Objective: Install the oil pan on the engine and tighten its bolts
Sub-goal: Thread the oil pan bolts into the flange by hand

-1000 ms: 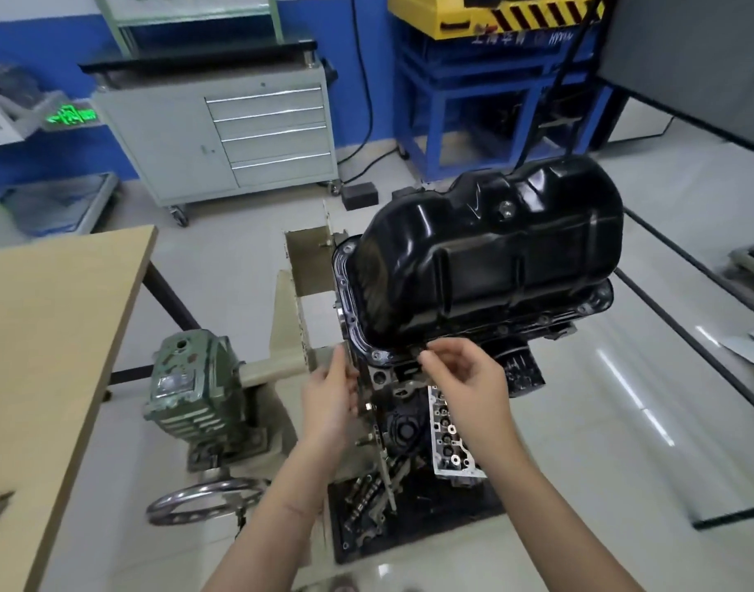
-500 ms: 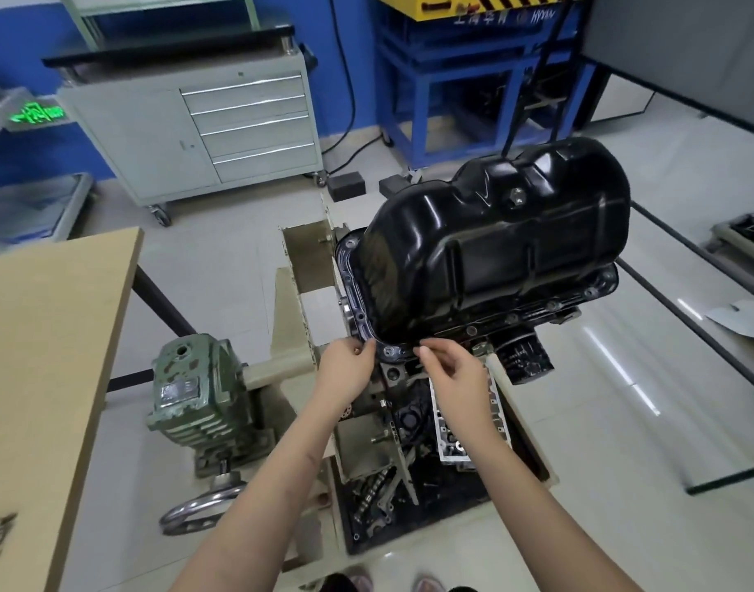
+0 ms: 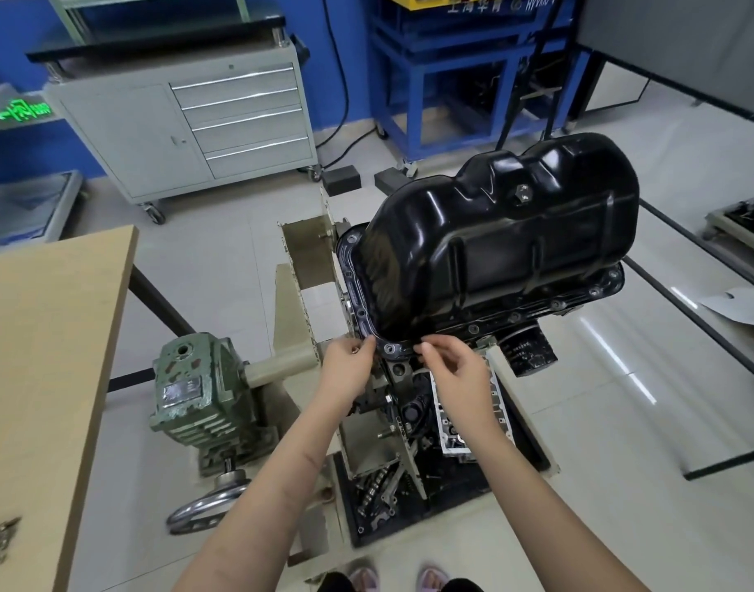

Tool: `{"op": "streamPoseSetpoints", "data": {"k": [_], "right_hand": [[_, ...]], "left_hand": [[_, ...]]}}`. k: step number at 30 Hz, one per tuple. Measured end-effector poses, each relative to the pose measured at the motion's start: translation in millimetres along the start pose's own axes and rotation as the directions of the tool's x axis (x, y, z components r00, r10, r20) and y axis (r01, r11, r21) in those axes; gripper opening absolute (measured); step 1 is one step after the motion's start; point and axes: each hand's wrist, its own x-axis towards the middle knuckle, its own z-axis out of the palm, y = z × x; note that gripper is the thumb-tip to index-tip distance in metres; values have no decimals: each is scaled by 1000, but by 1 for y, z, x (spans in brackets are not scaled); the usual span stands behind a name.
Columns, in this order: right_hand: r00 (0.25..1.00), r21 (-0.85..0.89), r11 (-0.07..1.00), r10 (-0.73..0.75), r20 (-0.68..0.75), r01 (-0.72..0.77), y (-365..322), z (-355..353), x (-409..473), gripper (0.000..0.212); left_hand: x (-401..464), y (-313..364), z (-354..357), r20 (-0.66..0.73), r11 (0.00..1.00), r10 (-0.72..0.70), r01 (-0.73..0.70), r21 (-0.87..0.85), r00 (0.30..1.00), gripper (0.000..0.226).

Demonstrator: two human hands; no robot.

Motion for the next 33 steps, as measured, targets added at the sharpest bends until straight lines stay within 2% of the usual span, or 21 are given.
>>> {"op": "streamPoseSetpoints", "data": {"k": [6, 10, 13, 16, 26, 33], "right_hand": [[1000, 72, 997, 3, 17, -5, 7, -5, 7, 19], [978, 266, 962, 105, -181, -55, 12, -27, 22, 15], [963, 307, 948, 153, -220, -81, 12, -40, 35, 15], [973, 240, 967, 133, -191, -85, 14, -42, 41, 16], [985, 221, 967, 146, -90, -124, 10, -53, 49, 16], [951, 262, 920, 251, 181, -292, 2, -81, 66, 16]], "left_hand": [[-2, 4, 0, 20, 1000, -22, 22, -9, 1000, 33], [-4, 6, 2, 18, 998, -44, 44, -41, 999, 33], [-7, 8, 3, 23, 994, -64, 65, -85, 998, 31], [-8, 11, 1, 40, 996, -73, 75, -48, 997, 31], [-11, 14, -2, 72, 997, -79, 80, -3, 994, 32], [-8, 13, -2, 56, 995, -87, 84, 62, 995, 33]]}}
